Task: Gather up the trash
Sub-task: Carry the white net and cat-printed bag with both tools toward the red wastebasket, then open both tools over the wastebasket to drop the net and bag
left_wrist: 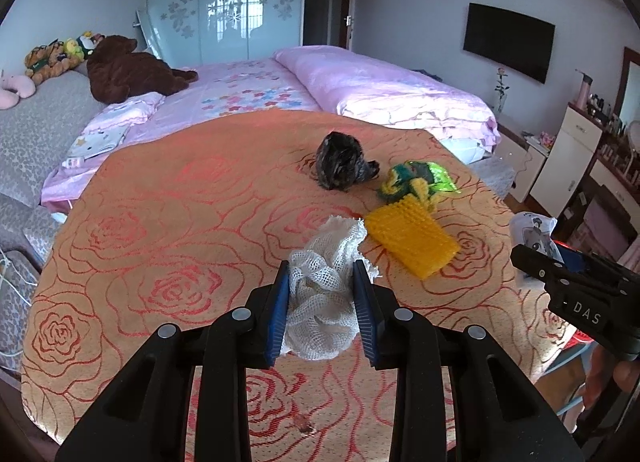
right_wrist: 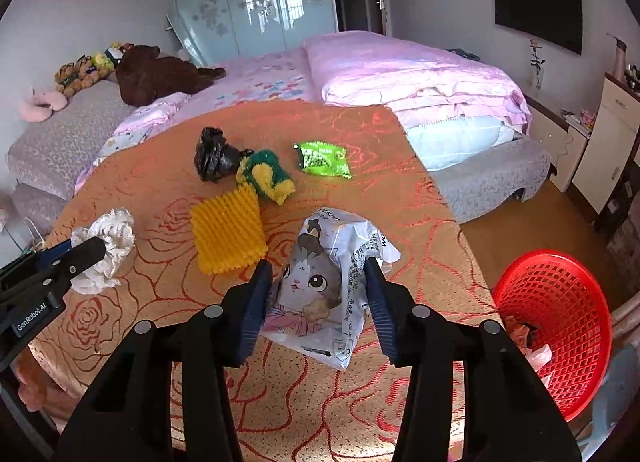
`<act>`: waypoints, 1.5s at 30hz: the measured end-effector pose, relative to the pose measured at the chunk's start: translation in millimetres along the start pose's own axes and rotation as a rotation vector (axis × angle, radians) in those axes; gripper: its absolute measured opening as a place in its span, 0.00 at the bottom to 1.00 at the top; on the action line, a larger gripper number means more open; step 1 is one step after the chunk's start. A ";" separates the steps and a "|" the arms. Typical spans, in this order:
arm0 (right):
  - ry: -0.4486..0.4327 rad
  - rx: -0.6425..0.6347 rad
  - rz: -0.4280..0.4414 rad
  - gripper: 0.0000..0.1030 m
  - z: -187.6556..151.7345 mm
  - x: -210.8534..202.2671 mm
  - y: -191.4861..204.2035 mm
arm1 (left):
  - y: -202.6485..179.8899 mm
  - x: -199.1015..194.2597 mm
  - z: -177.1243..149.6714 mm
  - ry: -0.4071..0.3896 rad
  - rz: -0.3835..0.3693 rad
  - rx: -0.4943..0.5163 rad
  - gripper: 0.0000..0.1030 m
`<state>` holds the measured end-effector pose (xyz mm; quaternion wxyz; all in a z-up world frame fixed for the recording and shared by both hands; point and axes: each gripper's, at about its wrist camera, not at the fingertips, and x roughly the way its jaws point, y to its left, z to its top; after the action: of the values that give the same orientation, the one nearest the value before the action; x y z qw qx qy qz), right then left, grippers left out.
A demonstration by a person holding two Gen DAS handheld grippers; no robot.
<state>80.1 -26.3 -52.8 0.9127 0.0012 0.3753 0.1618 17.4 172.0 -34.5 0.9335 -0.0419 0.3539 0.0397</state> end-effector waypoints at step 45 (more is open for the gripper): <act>-0.066 0.177 -0.271 0.45 -6.9 -78.4 -161.9 | -165.3 8.7 30.3 0.002 -0.332 0.266 0.28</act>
<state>70.8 -203.8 -24.1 0.9344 0.0362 0.3545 0.0034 60.9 11.4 -9.4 0.9243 0.0238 0.3450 -0.1614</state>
